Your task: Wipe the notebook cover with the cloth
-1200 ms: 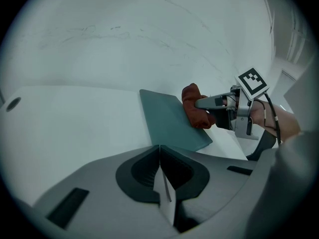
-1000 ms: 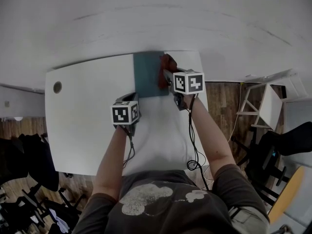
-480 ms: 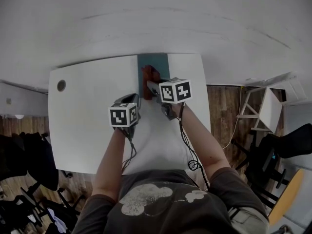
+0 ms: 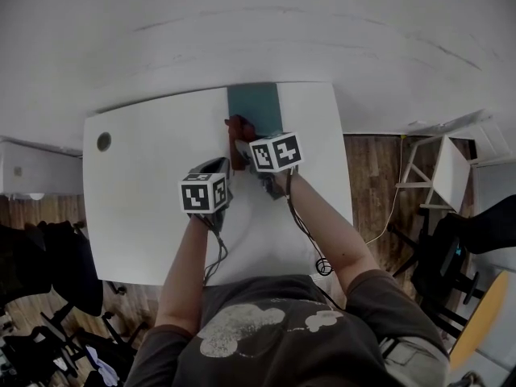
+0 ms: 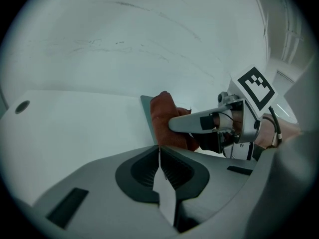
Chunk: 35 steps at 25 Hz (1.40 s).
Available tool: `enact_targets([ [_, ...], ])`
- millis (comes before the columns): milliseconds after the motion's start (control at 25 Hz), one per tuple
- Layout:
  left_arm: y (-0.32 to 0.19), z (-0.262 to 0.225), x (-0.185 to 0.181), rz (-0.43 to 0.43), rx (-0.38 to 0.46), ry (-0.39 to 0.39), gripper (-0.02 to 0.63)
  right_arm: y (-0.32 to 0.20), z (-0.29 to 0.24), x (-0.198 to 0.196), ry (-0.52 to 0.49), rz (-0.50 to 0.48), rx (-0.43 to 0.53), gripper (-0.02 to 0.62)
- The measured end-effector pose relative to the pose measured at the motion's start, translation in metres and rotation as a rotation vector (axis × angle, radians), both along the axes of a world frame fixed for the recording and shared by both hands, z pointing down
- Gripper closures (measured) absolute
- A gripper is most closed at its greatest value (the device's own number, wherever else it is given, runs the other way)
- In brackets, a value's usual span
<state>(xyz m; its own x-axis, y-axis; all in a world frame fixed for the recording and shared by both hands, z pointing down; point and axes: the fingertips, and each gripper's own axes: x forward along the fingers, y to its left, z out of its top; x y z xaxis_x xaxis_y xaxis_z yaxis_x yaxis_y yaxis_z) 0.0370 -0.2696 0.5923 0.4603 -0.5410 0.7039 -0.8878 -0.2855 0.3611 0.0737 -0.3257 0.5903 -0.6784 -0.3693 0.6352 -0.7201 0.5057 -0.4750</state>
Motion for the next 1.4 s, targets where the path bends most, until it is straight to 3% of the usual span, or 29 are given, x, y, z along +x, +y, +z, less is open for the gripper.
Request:
enact_targets([
  [600, 0.009, 0.001, 0.02, 0.017, -0.011, 0.001, 0.601, 0.003, 0.004, 0.072, -0.001, 0.071, -0.007, 0.486],
  [1400, 0.02, -0.004, 0.033, 0.053, -0.008, 0.015, 0.601, 0.018, 0.004, 0.135, 0.023, 0.209, -0.008, 0.486],
])
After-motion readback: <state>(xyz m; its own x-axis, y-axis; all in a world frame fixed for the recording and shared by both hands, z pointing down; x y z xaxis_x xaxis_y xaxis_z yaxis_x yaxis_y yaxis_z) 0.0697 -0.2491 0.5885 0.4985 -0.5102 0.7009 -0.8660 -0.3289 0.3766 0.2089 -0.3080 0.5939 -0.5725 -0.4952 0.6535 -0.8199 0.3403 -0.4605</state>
